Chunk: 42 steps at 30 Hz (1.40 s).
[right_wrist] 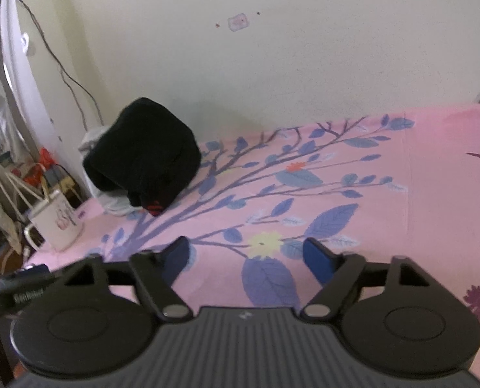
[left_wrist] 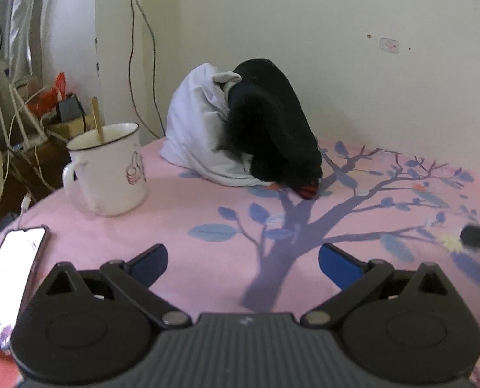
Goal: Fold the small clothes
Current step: 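Reach the right tool toward the black sweater on the white cloth, then grasp the black sweater with the right tool and lift it off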
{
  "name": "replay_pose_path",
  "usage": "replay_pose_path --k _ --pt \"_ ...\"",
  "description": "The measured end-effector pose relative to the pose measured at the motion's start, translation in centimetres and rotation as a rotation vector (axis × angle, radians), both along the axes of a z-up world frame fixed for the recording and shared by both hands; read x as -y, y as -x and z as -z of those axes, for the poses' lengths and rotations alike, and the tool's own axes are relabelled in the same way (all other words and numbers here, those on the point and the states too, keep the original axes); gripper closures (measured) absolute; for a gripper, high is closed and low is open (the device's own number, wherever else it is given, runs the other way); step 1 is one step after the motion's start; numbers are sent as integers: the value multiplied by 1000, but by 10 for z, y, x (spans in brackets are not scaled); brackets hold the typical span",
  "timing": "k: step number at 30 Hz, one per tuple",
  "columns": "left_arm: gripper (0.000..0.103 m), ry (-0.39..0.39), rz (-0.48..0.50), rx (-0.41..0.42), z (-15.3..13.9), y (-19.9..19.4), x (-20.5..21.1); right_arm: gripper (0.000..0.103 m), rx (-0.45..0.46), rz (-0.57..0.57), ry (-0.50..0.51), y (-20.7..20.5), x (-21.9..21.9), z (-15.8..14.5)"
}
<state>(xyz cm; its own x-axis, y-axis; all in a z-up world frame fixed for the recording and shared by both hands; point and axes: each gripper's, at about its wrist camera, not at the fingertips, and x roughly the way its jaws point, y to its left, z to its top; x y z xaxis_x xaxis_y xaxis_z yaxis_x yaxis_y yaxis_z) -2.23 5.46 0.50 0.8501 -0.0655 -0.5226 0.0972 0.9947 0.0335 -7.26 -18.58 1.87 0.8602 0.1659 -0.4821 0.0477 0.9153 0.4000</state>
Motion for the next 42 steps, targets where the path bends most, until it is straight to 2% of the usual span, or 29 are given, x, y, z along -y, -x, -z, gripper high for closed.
replay_pose_path --k 1,3,6,8,11,13,14,15,16,17,19,21,24,27,30,32,34,36,37,38,40,42 --pt "0 1 6 15 2 1 -4 40 6 -17 2 -4 -2 -5" --pt "0 76 24 19 0 1 -13 40 29 -100 22 -19 -11 -22" --pt "0 136 -19 70 -4 3 -23 40 56 -204 130 -56 -40 -56" --pt "0 188 -31 51 -4 0 -32 39 74 -289 211 -86 -67 -69" --pt "4 254 -85 28 -4 -6 -47 36 57 -384 288 -132 -105 -71" --pt "10 292 -119 1 -2 -11 -56 37 32 -417 291 -158 -124 -66" --pt "11 304 -121 -17 0 -15 -59 40 23 -416 290 -170 -132 -64" --pt "15 309 -115 -28 1 -17 -59 47 15 -411 291 -181 -139 -61" --pt "17 305 -108 -31 1 -17 -58 79 6 -395 302 -190 -144 -58" --pt "17 295 -103 -26 1 -17 -56 103 -6 -374 309 -197 -145 -58" --pt "17 278 -97 -16 1 -15 -53 103 3 -312 267 -198 -134 -65" --pt "17 279 -96 -20 1 -15 -53 103 51 -226 278 -192 -117 -80" --pt "17 294 -100 -33 2 -18 -56 103 90 -94 257 -176 -71 -110" --pt "17 297 -99 -32 1 -18 -56 103 109 9 248 -151 -26 -134" --pt "17 301 -99 -31 1 -17 -57 103 125 76 233 -105 16 -153" --pt "17 306 -100 -33 1 -17 -58 103 104 98 226 -67 41 -157" --pt "17 306 -93 -37 2 -17 -57 101 29 128 245 -29 66 -151" --pt "16 294 -82 -34 1 -16 -55 101 -54 178 307 5 91 -138" --pt "15 287 -78 -29 1 -15 -54 95 -95 204 354 21 103 -130" --pt "15 281 -74 -25 1 -14 -52 77 -120 241 404 38 112 -123" --pt "15 269 -69 -19 0 -13 -50 49 -131 306 474 70 127 -118" --pt "15 256 -68 -16 0 -13 -48 49 -98 302 505 94 132 -125"
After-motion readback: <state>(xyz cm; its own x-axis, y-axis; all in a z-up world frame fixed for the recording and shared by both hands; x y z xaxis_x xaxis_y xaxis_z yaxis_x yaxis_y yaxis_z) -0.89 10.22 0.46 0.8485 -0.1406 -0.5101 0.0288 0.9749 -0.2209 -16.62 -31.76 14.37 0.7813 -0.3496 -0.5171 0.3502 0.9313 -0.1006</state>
